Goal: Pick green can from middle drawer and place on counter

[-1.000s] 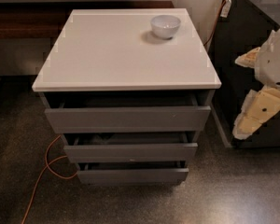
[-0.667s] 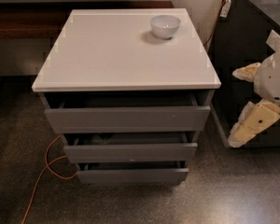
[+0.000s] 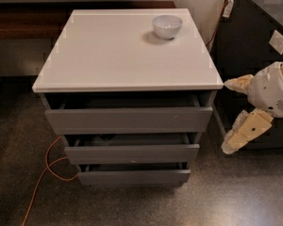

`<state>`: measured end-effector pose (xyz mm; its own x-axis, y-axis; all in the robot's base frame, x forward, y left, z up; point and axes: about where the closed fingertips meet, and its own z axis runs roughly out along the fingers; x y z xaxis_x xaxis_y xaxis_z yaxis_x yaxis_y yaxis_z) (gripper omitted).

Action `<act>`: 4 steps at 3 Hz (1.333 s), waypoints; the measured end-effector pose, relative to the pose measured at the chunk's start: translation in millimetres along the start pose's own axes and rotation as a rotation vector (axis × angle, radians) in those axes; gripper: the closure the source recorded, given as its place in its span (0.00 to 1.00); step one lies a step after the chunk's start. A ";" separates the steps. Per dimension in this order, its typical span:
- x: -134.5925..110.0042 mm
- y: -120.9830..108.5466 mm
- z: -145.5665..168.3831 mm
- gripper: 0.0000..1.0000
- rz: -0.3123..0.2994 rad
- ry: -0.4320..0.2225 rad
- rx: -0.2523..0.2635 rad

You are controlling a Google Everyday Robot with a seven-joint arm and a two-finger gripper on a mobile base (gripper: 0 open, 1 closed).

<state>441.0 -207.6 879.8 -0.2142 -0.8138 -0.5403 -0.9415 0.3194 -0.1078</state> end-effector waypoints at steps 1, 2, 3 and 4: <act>-0.2 0.1 0.0 0.00 0.000 0.000 -0.001; -2.3 9.5 34.9 0.00 -0.010 -0.042 -0.074; -6.0 29.8 97.4 0.00 -0.039 -0.086 -0.172; -1.9 46.3 148.9 0.00 -0.045 -0.081 -0.236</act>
Offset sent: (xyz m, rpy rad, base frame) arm 0.0015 0.0545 -0.0779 0.1469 0.1144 0.1381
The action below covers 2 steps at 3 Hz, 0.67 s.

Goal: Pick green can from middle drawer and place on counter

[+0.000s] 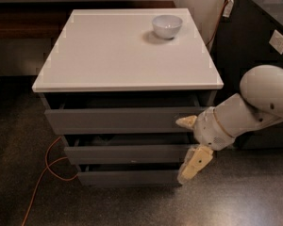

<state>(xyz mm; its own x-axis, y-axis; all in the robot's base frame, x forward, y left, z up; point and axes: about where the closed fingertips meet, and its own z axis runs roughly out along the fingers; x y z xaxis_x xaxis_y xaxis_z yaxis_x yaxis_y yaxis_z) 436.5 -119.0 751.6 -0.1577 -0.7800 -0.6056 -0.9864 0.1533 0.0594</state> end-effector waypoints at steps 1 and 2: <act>6.3 0.3 35.4 0.00 -0.008 0.016 -0.001; 7.3 2.2 70.8 0.00 -0.048 0.044 0.008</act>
Offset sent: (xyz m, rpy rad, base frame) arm 0.0027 0.0666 -0.1024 -0.0958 -0.0831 0.0651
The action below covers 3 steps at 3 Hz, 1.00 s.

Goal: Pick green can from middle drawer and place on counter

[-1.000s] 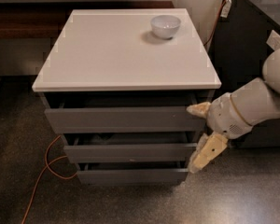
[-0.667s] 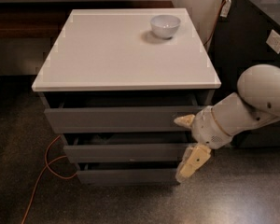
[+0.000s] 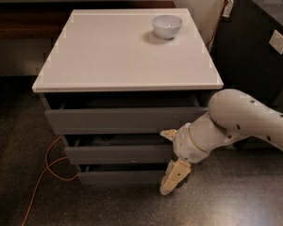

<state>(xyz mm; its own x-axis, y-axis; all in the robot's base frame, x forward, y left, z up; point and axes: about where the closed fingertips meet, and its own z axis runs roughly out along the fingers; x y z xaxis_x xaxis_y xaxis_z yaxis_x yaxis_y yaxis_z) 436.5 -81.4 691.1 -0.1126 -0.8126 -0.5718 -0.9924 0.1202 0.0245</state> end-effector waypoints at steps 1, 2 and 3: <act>1.3 -3.0 32.4 0.00 -0.052 0.057 0.043; 7.4 -11.3 55.1 0.00 -0.091 0.083 0.070; 6.9 -12.8 55.7 0.00 -0.096 0.083 0.077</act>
Offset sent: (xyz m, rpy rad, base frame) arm 0.0264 0.0318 -0.0800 -0.1216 -0.1475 0.0614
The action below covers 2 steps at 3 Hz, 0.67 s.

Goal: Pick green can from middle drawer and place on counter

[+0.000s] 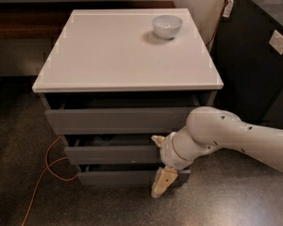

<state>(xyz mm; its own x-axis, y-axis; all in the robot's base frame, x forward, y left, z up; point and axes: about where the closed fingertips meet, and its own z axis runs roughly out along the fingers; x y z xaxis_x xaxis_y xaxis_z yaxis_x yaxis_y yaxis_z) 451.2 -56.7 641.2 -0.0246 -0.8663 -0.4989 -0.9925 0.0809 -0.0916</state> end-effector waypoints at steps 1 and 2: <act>1.2 0.3 2.2 0.00 0.007 -0.001 -0.006; 10.8 -2.6 23.4 0.00 0.044 -0.002 -0.032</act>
Offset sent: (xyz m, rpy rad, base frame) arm 0.0129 0.0031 -0.0531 0.0172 0.0977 -0.0488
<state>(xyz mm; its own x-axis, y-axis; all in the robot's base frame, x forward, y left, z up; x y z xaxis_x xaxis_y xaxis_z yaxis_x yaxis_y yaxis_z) 456.4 -54.7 615.9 -0.0678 -0.8613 -0.5035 -0.9938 0.1029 -0.0421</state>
